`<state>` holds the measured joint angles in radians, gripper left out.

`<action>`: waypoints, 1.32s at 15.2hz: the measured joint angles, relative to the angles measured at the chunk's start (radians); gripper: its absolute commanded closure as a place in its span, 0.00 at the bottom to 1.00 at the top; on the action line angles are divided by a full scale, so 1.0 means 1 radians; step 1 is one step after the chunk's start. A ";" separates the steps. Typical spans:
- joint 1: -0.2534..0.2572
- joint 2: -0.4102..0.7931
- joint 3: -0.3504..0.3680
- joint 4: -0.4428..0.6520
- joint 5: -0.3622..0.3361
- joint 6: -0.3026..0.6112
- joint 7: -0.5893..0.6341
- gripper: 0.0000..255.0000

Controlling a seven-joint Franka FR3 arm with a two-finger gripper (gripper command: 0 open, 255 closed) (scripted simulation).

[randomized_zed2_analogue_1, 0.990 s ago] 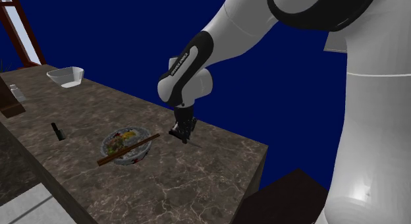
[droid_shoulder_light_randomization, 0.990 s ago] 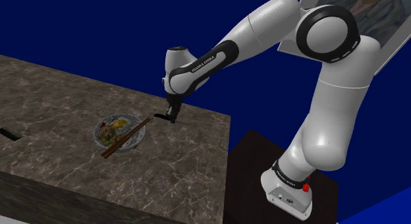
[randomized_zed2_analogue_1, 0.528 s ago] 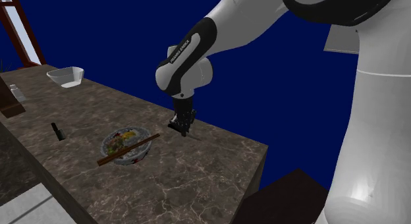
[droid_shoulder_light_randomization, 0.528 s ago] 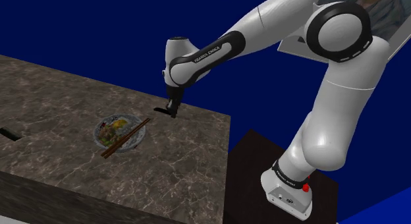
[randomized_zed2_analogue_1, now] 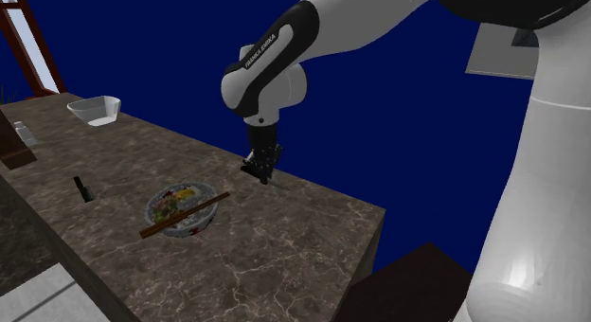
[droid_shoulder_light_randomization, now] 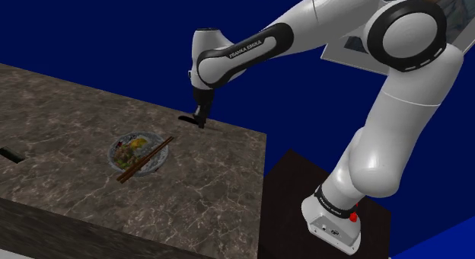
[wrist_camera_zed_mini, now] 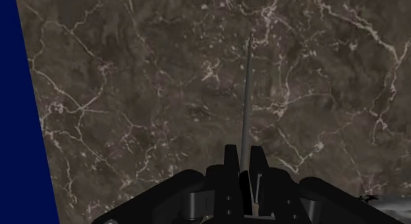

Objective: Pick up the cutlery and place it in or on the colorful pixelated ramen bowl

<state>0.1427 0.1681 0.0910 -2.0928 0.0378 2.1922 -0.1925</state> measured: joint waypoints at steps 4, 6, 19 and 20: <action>-0.001 -0.028 0.000 0.021 0.002 -0.048 -0.001 1.00; -0.001 -0.043 0.001 0.032 0.003 -0.075 0.001 1.00; 0.108 0.154 0.064 0.360 -0.029 -0.201 0.185 1.00; 0.123 0.172 0.070 0.388 -0.033 -0.210 0.207 1.00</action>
<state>0.2661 0.3398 0.1612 -1.7047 0.0046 1.9819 0.0144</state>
